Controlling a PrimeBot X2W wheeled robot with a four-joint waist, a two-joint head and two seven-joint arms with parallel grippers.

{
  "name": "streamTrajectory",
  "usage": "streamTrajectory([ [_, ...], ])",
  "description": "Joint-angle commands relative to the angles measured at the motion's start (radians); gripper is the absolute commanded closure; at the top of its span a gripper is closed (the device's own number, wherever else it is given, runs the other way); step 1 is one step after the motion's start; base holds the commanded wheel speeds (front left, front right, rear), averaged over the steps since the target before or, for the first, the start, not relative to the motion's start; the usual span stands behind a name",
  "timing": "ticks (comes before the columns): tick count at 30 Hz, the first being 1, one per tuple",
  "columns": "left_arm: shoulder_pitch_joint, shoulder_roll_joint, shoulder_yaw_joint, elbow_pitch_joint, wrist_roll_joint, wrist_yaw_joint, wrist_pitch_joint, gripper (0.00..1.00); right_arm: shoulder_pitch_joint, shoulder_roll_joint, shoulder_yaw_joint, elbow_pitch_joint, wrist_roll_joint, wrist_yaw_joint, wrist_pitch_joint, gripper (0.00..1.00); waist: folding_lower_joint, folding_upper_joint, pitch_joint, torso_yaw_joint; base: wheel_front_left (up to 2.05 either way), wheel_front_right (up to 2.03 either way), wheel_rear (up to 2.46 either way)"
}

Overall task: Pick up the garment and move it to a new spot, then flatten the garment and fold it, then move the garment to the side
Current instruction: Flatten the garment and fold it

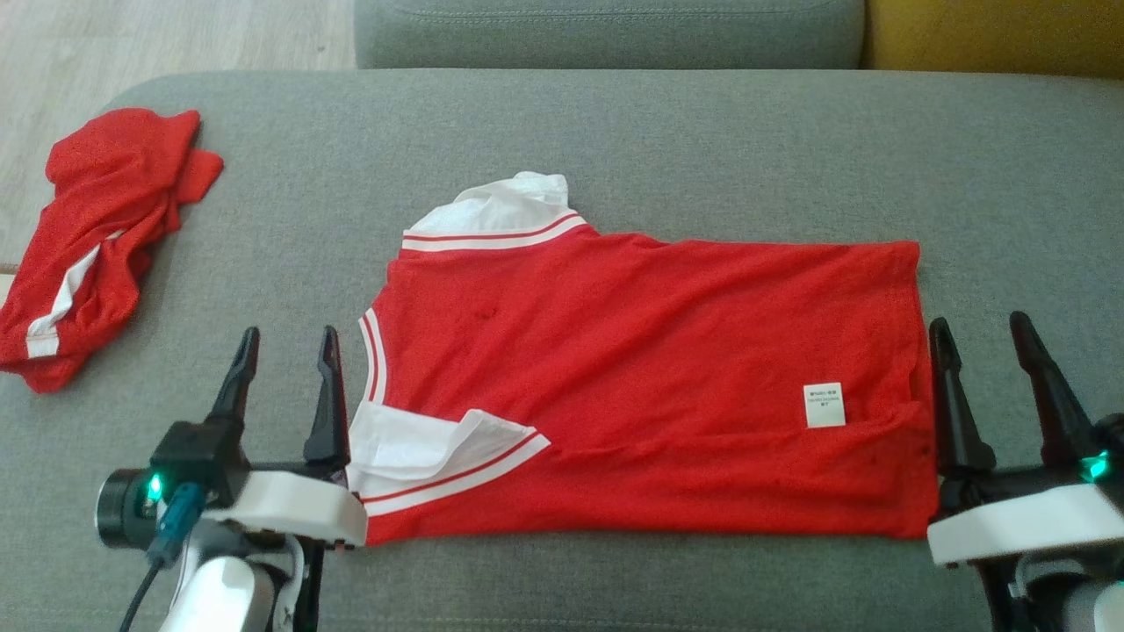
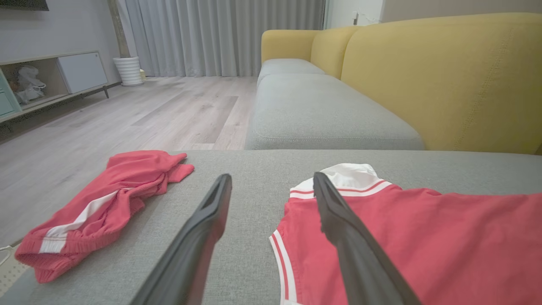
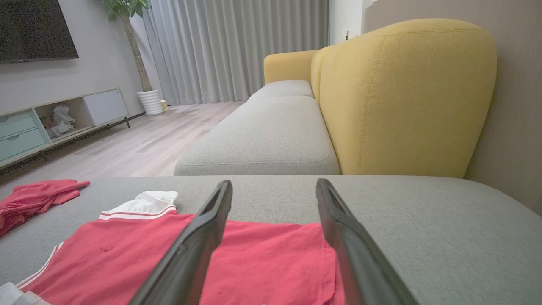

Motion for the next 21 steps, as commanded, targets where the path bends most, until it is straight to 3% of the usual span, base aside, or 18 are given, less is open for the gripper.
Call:
streamTrajectory([
  [1,-0.055,0.02,0.031,-0.026,0.008,0.0,0.0,0.0,-0.008,-0.003,0.015,-0.041,-0.007,0.008,0.003,0.0,0.0,0.0,0.001,0.0,0.0,0.0,0.0],
  [10,-0.122,0.01,-0.002,0.011,-0.017,-0.04,0.06,0.0,-0.015,0.009,0.003,-0.049,-0.011,0.008,0.009,0.0,0.0,0.0,0.046,-0.003,0.0,0.0,0.0],
  [16,-0.368,-0.036,-0.058,0.089,-0.037,-0.123,0.157,0.0,-0.078,0.003,0.007,-0.059,-0.012,0.008,0.017,0.0,0.0,0.0,0.149,-0.015,0.0,0.0,0.0],
  [21,-0.593,-0.083,-0.075,0.273,-0.066,-0.19,0.207,0.0,-0.149,-0.009,0.036,-0.037,-0.005,0.008,0.015,0.0,0.0,0.0,0.243,-0.055,0.0,0.0,0.0],
])
